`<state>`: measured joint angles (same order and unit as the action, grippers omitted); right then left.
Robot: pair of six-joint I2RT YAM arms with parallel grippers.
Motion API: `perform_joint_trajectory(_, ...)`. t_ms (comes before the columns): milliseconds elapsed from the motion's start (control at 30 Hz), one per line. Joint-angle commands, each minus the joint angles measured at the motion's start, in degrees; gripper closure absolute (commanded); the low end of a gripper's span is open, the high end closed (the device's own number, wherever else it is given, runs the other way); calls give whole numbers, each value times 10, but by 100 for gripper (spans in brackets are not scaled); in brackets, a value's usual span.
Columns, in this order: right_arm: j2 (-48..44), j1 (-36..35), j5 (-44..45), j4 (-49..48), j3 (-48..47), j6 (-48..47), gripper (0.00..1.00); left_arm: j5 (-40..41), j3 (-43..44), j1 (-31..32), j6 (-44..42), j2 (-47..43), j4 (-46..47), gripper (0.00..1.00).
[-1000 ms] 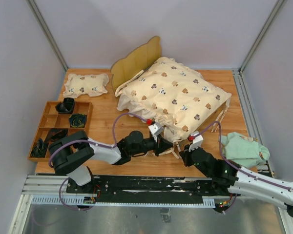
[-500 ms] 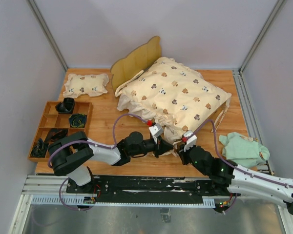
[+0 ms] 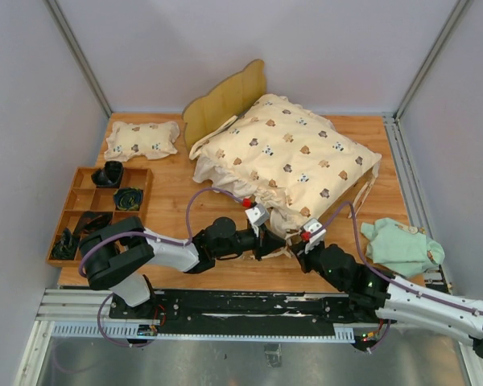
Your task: Set up the pet bed
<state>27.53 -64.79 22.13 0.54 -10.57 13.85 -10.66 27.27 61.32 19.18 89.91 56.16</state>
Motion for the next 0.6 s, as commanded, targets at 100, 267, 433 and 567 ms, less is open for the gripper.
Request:
perform_joint_trajectory(100,14,5,80,-79,29,-37,100,-17,-1,7,0,7,20,100)
perform_joint_trajectory(267,57,5,82,-131,16,-80,100,-24,5,7,9,4,19,92)
perform_joint_trajectory(433,75,4,94,-141,26,-80,100,2,7,2,46,-34,-8,62)
perform_joint_trajectory(567,67,4,101,-136,30,-81,100,18,5,-17,106,-59,-17,57)
